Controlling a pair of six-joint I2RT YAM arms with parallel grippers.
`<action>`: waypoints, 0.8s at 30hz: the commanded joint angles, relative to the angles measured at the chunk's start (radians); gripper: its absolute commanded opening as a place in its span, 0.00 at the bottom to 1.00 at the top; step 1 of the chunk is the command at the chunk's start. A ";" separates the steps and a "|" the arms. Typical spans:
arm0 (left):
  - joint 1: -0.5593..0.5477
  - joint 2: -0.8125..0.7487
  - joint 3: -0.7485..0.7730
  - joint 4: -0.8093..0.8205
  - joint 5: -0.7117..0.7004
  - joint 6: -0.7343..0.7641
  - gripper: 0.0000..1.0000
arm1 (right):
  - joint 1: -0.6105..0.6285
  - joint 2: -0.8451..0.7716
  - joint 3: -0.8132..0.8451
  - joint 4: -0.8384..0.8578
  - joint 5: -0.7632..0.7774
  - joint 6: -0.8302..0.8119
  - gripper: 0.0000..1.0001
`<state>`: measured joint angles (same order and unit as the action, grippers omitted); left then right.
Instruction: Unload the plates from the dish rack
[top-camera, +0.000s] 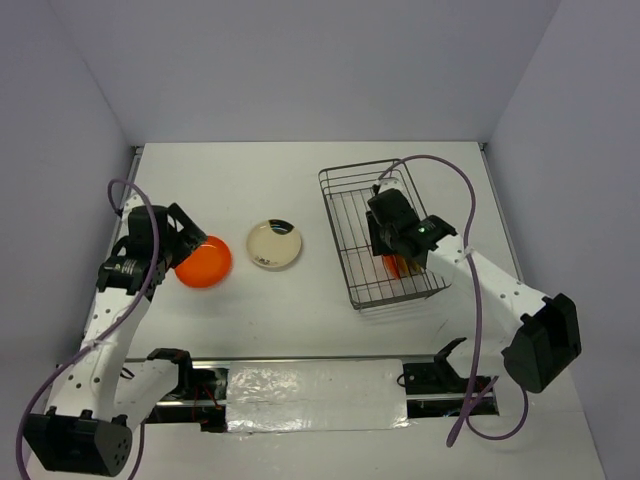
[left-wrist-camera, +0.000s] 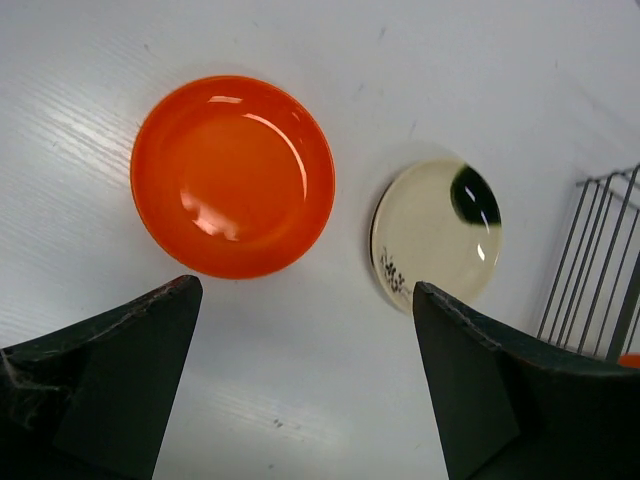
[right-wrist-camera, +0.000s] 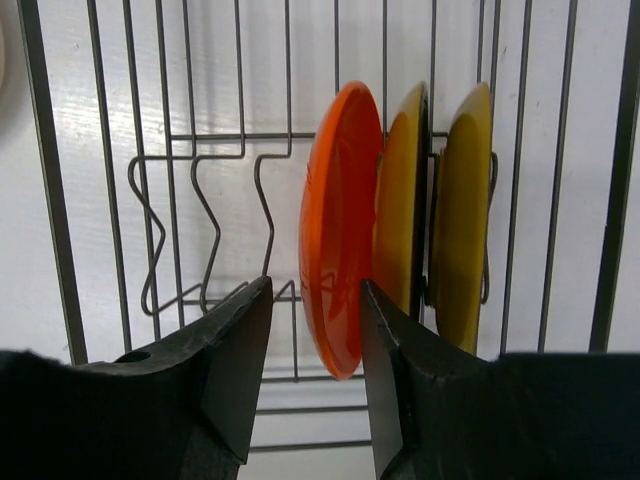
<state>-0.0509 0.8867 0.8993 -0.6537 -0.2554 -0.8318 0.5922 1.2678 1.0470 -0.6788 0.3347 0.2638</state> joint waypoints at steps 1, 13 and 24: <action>-0.017 -0.038 0.029 -0.017 0.104 0.122 1.00 | 0.004 0.039 0.056 0.057 0.020 -0.029 0.47; -0.017 -0.111 0.043 -0.075 0.136 0.214 1.00 | 0.004 0.038 0.068 0.087 0.004 -0.012 0.18; -0.017 -0.109 0.111 -0.080 0.168 0.197 0.99 | 0.004 -0.041 0.215 0.010 -0.156 -0.040 0.12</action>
<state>-0.0647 0.7830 0.9398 -0.7513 -0.1043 -0.6346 0.5930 1.3060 1.1599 -0.6605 0.2508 0.2470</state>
